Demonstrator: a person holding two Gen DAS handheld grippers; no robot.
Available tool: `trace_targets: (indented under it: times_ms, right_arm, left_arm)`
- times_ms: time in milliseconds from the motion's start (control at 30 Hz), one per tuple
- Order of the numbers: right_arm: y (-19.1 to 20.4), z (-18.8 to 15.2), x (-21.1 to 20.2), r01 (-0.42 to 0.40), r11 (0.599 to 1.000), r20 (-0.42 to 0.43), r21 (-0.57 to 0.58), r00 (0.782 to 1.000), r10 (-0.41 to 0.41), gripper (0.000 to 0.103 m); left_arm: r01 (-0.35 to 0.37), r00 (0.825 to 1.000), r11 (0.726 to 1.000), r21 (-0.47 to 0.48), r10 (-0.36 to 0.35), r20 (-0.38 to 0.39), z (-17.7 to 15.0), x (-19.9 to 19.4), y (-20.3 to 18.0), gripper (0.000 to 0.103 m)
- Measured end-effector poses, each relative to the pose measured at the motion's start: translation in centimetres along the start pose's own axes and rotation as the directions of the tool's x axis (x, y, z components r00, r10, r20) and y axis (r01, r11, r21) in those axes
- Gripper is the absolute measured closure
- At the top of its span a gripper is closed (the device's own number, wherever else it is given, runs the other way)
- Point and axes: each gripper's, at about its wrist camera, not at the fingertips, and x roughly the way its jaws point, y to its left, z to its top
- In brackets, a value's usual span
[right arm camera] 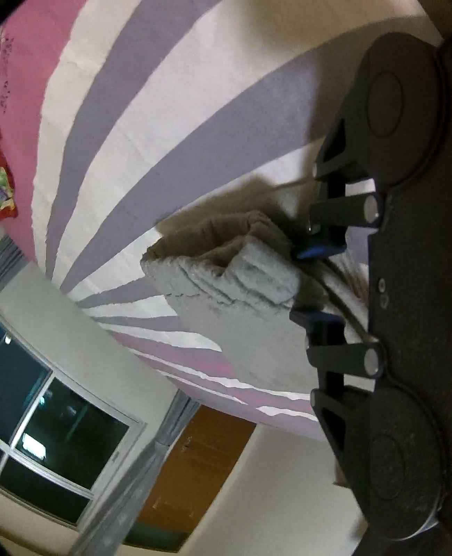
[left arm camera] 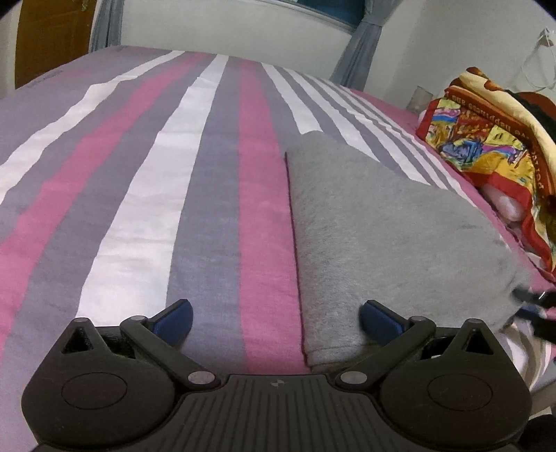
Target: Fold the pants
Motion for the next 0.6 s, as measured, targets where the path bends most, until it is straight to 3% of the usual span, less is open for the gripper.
trace_targets:
  times_ms: [100,233,267,300,333,600]
  right_arm:
    - [-1.5,0.2,0.3,-0.029,0.997,-0.015,0.075,0.999,0.030,0.075]
    - [0.8,0.2,-0.8,0.009,0.999,0.032,-0.047,0.999,-0.007,0.065]
    - [1.3,0.0,-1.7,0.026,0.996,0.073,-0.090,0.997,-0.019,0.056]
    - [1.5,0.0,-2.4,0.037,0.992,0.108,-0.120,0.994,-0.024,0.040]
    - [1.6,0.0,-3.0,0.044,0.988,0.141,-0.148,0.990,-0.023,0.032]
    - [0.4,2.0,-3.0,0.081,0.978,0.136,-0.193,0.989,-0.055,0.030]
  left_arm:
    - [-0.009,1.000,1.000,0.007,0.009,-0.007,0.3,0.1,-0.1,0.000]
    - [-0.023,1.000,0.999,0.027,0.022,0.003,0.6,-0.4,-0.6,0.000]
    - [-0.022,1.000,0.999,0.035,0.022,0.007,0.7,-0.5,-0.7,0.000]
    - [-0.022,1.000,0.999,0.041,0.022,0.009,0.8,-0.5,-0.6,0.000]
    - [-0.021,1.000,0.999,0.044,0.020,0.008,0.8,-0.5,-0.7,0.000]
    - [0.013,1.000,0.998,0.061,-0.013,0.011,1.9,0.6,-1.1,0.000]
